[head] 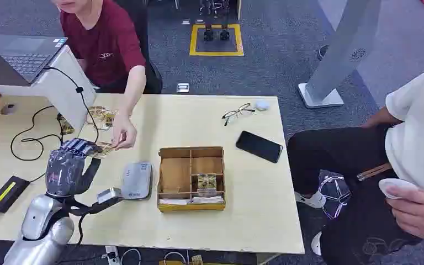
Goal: Pass the card to the sensor for recognition and then transmit it.
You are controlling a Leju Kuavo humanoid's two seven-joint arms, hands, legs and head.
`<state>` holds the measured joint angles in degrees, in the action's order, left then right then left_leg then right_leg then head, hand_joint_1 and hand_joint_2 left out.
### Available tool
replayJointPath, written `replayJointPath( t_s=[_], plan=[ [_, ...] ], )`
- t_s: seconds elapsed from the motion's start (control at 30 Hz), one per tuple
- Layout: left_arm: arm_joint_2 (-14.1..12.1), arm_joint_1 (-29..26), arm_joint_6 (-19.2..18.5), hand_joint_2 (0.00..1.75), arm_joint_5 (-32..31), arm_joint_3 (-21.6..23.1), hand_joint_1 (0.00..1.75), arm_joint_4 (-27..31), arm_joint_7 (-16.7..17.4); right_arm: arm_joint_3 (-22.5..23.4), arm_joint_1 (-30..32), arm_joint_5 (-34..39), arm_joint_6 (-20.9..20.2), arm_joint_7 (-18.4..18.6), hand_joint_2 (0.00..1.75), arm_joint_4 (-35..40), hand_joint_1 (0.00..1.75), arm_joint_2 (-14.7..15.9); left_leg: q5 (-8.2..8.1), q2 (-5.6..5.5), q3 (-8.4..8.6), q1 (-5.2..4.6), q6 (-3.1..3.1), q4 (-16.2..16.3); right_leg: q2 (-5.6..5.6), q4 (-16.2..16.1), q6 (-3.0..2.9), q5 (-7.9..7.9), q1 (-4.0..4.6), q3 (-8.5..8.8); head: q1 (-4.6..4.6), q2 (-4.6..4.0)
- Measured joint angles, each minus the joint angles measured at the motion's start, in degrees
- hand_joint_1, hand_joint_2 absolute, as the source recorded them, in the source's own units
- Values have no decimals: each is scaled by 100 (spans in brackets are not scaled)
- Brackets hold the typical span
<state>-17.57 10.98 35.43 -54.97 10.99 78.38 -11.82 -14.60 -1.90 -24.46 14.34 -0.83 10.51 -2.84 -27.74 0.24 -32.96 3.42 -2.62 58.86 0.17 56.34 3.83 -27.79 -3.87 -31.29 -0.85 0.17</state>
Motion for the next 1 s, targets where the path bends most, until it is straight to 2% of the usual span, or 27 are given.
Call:
replayJointPath(
  t_s=[0.33, 0.5, 0.6, 0.77, 0.9, 1.0],
  plan=[
    [-4, -1, -4, 175, 118, 0, 175, 0, -94, -2, -1, -11, 33, 0, 175, 0, 0, -4, 0, 0, -1, 0, 0, 0, 0, 0, 0, 0, 0, 0, 0, 0],
    [24, 2, -142, 175, 615, 0, 175, 2, -103, 0, 0, -7, 59, 13, 175, 0, 0, -13, 0, 0, 0, 0, 0, 0, 0, 0, 0, 0, 0, -2, 0, 0],
    [129, 40, -869, 175, 1444, 0, 175, 2, 27, 11, 2, 20, 125, 24, 175, 0, 0, -33, 0, -1, 0, 0, 0, 0, -1, 0, 0, 0, 0, -2, 0, 0],
    [301, 137, -2409, 175, 3058, -7, 175, 11, 397, 46, 26, 44, 203, 24, 175, -2, 0, -46, 0, 0, -1, 0, 0, 0, 0, 0, 0, 0, 0, -1, 2, 0],
    [330, 188, -3190, 175, 3779, -13, 175, 11, 908, 61, 39, 44, 227, 26, 175, -2, 0, -50, 0, 0, -1, 0, 0, 0, 1, 0, 0, 0, 0, -3, 0, 0],
    [328, 234, -3318, 175, 3858, -13, 175, -11, 1106, 79, 39, 44, 229, 44, 175, -2, 0, -52, 0, 0, -2, 0, 0, 0, 0, 0, 0, 0, 0, -3, 0, 0]
  ],
)
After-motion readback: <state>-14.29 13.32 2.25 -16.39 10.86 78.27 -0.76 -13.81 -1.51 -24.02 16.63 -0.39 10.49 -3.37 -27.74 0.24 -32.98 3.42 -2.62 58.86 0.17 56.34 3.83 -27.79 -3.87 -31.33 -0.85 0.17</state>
